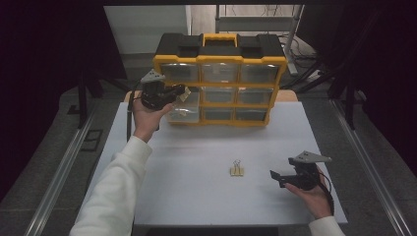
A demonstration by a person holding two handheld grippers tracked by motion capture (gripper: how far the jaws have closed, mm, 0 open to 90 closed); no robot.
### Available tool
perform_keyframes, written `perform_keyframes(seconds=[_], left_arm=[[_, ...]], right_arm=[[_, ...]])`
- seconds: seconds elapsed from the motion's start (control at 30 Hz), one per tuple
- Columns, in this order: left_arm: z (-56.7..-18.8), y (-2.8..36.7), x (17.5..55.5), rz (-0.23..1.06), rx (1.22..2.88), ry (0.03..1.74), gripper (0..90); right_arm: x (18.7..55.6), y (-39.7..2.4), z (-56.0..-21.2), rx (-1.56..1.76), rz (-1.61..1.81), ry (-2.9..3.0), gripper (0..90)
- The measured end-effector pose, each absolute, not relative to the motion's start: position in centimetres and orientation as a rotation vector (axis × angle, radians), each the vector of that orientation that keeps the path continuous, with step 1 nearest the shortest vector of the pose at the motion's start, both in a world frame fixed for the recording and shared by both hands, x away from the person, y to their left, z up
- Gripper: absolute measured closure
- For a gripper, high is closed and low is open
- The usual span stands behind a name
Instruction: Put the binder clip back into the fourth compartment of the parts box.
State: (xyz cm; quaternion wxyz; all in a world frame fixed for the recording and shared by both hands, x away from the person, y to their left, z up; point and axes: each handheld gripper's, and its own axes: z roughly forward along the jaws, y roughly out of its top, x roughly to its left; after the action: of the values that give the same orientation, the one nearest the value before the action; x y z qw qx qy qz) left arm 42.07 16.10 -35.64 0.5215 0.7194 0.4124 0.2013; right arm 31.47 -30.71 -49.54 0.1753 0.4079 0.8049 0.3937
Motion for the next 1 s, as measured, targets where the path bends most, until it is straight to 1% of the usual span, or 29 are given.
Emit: perform_keyframes(seconds=[0.27,0.3,0.33,0.4,0.43,0.47,0.53,0.6,0.73,1.0], left_arm=[[-35.9,16.1,42.5,0.486,1.726,1.009,88.1],[-36.0,16.1,42.6,0.484,1.726,1.008,87.4],[-36.0,16.1,42.6,0.473,1.722,1.004,84.6],[-36.0,16.0,42.5,0.495,1.707,1.000,66.3],[-35.8,16.0,42.3,0.496,1.695,0.991,59.4],[-35.8,16.0,42.2,0.489,1.695,0.985,48.4],[-35.6,15.9,41.8,0.471,1.705,0.959,39.5],[-35.5,15.9,41.4,0.458,1.712,0.938,33.9],[-35.6,15.8,40.5,0.385,1.719,0.900,29.3],[-36.3,15.9,38.7,0.274,1.760,0.807,29.5]], right_arm=[[31.5,-30.8,-49.5,1.155,1.117,2.281,9.6],[31.5,-30.7,-49.5,1.154,1.116,2.281,9.6],[31.5,-30.7,-49.5,1.153,1.116,2.282,9.6],[31.5,-30.7,-49.5,1.152,1.115,2.282,9.6],[31.5,-30.7,-49.5,1.152,1.115,2.282,9.6],[31.5,-30.7,-49.5,1.154,1.114,2.280,9.7],[31.5,-30.7,-49.5,1.153,1.114,2.281,9.6],[31.5,-30.7,-49.6,1.152,1.113,2.282,9.7],[31.4,-30.7,-49.6,1.151,1.112,2.283,9.7],[31.4,-30.7,-49.6,1.151,1.112,2.283,9.6]])
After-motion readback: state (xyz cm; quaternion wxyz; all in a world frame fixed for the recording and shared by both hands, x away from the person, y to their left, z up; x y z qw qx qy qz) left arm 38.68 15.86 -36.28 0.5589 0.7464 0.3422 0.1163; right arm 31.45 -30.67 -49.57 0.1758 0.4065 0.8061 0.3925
